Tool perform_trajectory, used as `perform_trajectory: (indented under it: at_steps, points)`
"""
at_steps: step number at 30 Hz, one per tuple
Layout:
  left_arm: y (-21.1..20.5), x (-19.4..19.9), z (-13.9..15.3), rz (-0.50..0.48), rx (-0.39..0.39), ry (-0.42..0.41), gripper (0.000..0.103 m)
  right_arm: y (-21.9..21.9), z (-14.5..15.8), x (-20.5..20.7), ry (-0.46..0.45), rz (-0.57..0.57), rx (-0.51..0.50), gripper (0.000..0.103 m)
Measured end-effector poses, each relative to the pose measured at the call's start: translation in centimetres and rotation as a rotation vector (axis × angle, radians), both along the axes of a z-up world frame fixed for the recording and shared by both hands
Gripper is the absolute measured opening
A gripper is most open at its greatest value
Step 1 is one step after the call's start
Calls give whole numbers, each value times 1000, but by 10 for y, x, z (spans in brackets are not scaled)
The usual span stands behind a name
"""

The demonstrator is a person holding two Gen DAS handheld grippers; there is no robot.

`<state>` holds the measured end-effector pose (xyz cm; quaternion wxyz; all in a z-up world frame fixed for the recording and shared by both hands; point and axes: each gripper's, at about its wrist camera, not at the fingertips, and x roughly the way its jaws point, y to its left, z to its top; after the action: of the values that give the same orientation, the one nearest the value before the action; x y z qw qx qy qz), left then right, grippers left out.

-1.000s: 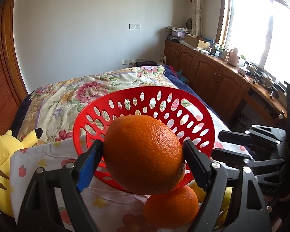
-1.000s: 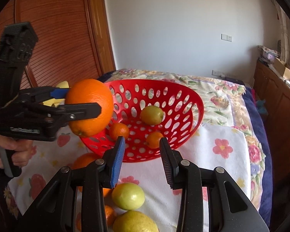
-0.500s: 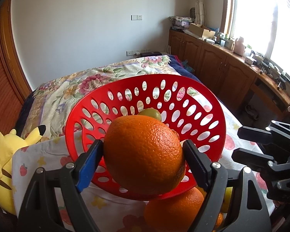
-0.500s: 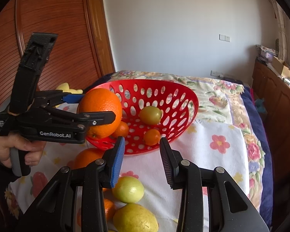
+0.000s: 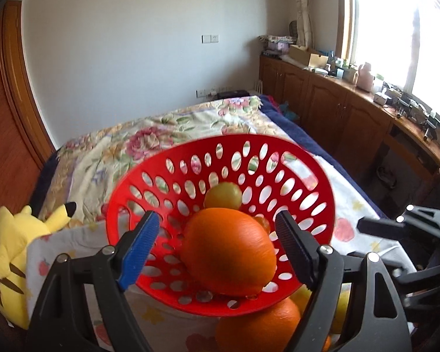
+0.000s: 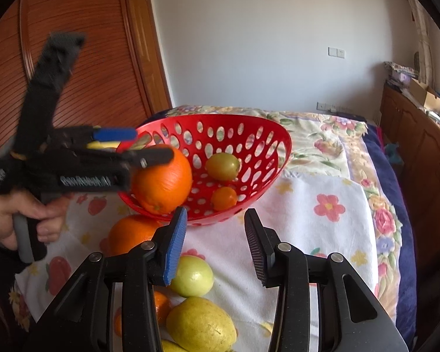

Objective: Organize fruits

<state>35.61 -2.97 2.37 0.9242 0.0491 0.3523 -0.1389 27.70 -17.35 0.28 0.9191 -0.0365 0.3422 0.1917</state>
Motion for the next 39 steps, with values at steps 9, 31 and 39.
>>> perform_trajectory:
  at_steps: [9,31,39]
  points:
    - [6,-40,15,-37,-34,-36,81,-2,2,-15,-11,-14,19,42]
    - [38,-130,-25,14,-72,28,81,-7,-27,-78,50,-59,22,44]
    - [46,-146,-37,25,-67,49,81,-4,-37,-91,74,-66,13,44]
